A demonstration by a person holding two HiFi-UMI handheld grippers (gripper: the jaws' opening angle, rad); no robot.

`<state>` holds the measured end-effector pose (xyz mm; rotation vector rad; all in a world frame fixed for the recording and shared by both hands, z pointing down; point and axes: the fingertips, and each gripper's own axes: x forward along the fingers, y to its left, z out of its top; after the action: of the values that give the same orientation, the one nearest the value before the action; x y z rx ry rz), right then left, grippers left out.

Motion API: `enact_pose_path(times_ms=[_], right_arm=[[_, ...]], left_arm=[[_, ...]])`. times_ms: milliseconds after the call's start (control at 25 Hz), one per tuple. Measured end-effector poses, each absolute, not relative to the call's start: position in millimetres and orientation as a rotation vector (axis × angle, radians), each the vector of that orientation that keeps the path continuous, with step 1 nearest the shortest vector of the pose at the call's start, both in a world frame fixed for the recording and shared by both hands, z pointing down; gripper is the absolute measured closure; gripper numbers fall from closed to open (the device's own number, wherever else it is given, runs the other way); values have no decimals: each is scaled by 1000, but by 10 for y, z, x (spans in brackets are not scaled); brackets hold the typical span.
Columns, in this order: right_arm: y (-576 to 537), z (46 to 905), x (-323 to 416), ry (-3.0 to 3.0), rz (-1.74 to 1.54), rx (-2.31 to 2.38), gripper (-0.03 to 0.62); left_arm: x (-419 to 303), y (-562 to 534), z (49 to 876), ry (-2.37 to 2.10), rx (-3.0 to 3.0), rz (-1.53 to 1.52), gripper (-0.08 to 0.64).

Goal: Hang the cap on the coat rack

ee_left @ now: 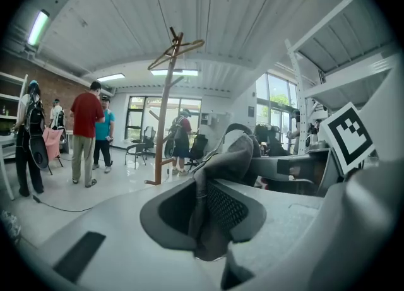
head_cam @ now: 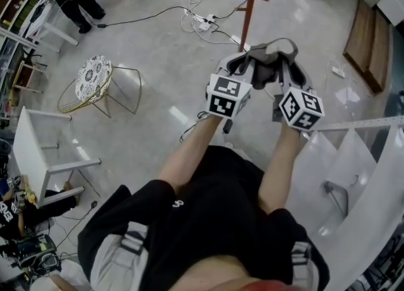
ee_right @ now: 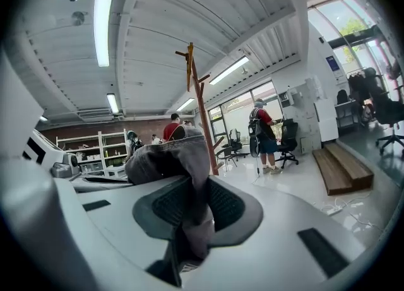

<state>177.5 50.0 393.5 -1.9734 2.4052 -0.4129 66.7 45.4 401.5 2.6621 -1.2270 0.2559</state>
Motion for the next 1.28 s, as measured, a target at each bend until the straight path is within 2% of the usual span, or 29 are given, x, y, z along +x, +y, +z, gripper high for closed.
enact_pose_path(times_ms=[400,800,1280], right_arm=[[74,4234,1328,2542,-503,-1881,523],[-638,4440,1883,2505,-634,-1988,522],[-1923,4768,1974,2466,-759,-2013,520]], left_arm=[[254,75,4235,-1327,2574,253,511],[800,-619,4483,-1112,2593,289,511],[875,-1933,4703,-1043,2562,368,511]])
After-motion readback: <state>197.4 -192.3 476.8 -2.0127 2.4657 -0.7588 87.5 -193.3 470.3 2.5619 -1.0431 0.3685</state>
